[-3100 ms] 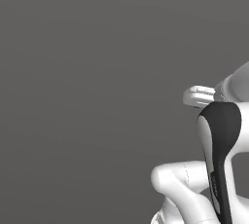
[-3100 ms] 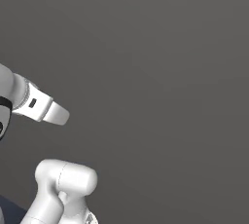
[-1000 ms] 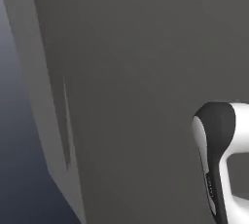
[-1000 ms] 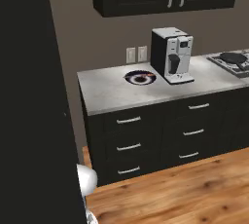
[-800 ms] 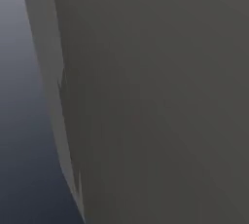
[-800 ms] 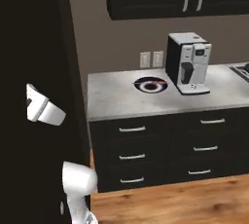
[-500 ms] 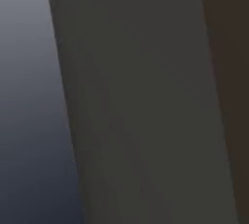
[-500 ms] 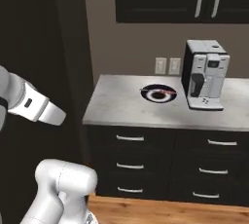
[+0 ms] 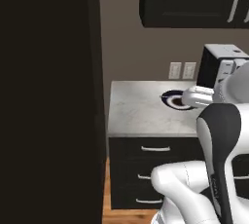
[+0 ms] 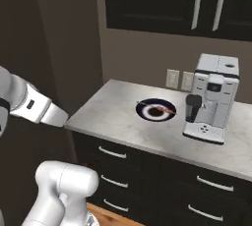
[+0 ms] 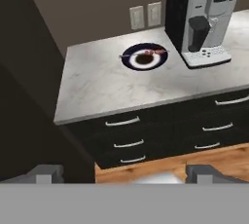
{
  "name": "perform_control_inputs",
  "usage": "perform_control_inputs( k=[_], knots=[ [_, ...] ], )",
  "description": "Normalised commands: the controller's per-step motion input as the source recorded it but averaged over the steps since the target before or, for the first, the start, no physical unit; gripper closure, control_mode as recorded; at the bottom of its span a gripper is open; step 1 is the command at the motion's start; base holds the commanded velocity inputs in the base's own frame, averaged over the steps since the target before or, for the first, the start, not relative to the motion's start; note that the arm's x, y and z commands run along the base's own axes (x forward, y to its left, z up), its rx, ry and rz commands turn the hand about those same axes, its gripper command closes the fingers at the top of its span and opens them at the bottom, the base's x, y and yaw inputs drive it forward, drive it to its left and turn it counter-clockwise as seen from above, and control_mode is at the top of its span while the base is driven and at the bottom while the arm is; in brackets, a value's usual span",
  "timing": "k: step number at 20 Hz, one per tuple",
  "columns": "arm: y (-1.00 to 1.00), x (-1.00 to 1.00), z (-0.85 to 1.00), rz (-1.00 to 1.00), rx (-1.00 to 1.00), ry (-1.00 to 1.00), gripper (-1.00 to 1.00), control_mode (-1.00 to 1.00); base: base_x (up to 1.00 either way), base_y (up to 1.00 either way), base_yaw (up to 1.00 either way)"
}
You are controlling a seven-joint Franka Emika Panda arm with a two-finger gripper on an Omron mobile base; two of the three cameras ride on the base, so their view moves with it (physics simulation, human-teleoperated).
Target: Place the cold items (potato and tomato) from the fridge in one tupperware on the dining counter. Place the warm items (hot dog and kebab skewer) in the stove area in another tupperware.
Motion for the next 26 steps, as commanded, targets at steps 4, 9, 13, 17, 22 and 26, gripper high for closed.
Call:
perform_control_inputs(
  k=[4, 9, 13, 17, 22, 26],
  knots=[
    [0.0, 0.0, 0.0, 0.0, 0.0, 0.0, -1.0, 1.0, 0.57, -0.6, 0.0],
    [0.0, 0.0, 0.0, 0.0, 0.0, 0.0, -1.0, 1.0, 0.67, -0.19, -0.52],
    [-0.01, 0.07, -0.22, -0.19, 0.03, -0.01, -1.0, -1.0, 0.26, -0.05, -0.34],
    [0.0, 0.23, -0.47, -0.42, 0.28, 0.02, -1.0, -1.0, 0.0, 0.0, 0.0],
    [-0.11, 0.53, -0.56, -0.32, 0.56, 0.01, -1.0, -1.0, 0.0, 0.0, 0.0],
    [-0.21, 0.67, -0.49, -0.03, 0.38, 0.0, -1.0, -1.0, 0.0, 0.0, 0.0]
  ],
)
